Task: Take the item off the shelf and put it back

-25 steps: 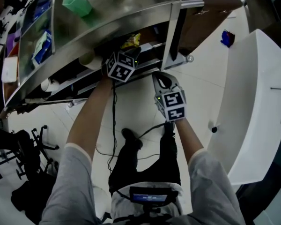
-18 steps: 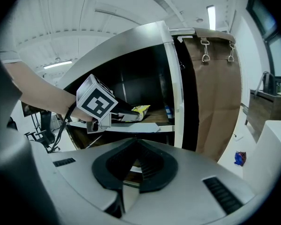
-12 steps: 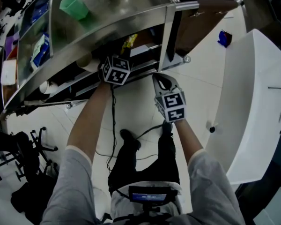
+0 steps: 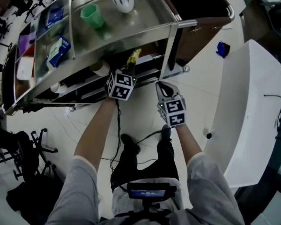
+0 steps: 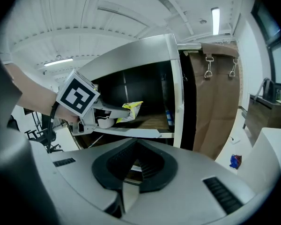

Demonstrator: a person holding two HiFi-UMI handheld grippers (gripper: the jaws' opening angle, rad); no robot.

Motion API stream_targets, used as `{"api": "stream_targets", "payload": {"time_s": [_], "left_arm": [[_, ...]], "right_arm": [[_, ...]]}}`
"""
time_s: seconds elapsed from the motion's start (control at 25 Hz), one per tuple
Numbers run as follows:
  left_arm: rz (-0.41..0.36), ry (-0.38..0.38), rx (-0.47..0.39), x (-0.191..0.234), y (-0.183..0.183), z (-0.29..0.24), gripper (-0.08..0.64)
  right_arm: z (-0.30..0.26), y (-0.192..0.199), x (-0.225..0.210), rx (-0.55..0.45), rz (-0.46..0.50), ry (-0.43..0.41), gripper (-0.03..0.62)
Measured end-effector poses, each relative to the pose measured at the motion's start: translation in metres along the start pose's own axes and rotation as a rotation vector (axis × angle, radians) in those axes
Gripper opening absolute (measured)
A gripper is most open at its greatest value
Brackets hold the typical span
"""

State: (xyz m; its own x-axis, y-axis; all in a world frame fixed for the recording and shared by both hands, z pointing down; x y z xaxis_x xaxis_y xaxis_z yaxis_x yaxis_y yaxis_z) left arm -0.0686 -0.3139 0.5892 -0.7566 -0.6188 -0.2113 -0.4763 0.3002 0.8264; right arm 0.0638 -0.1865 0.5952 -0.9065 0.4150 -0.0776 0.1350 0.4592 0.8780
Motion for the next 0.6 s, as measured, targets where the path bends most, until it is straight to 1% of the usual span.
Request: {"api": "stream_targets", "payload": {"time_s": [0.24, 0.44, 0.6], "left_arm": [[0.161, -0.031, -0.026, 0.0, -0.009, 0.072, 0.087], [0.237, -0.068, -0.043, 0.001, -0.013, 0.132, 0.087], [0.313, -0.105, -0.066, 0.001, -0.012, 0.178, 0.087]], "right_arm": [[0.029, -0.031, 0.017, -0.001, 0.02, -0.014, 0.009], [0.051, -0.052, 0.032, -0.02, 0.029, -0.035, 0.009], [0.068, -0.067, 0.044, -0.032, 0.056, -0.06, 0.009]]}}
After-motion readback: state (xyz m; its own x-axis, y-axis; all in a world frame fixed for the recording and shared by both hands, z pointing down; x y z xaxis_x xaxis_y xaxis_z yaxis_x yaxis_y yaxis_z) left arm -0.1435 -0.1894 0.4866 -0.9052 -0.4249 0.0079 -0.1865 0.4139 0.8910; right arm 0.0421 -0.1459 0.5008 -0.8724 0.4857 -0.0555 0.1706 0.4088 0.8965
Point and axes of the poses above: the fingertips, and each gripper's own axes: z backward along the fingers, x to its left, y out of its underside, the point moved 5 cm from there along z, backward along the fingers, and after that the axes turned 4 degrees about z, right-handed, at the moved point
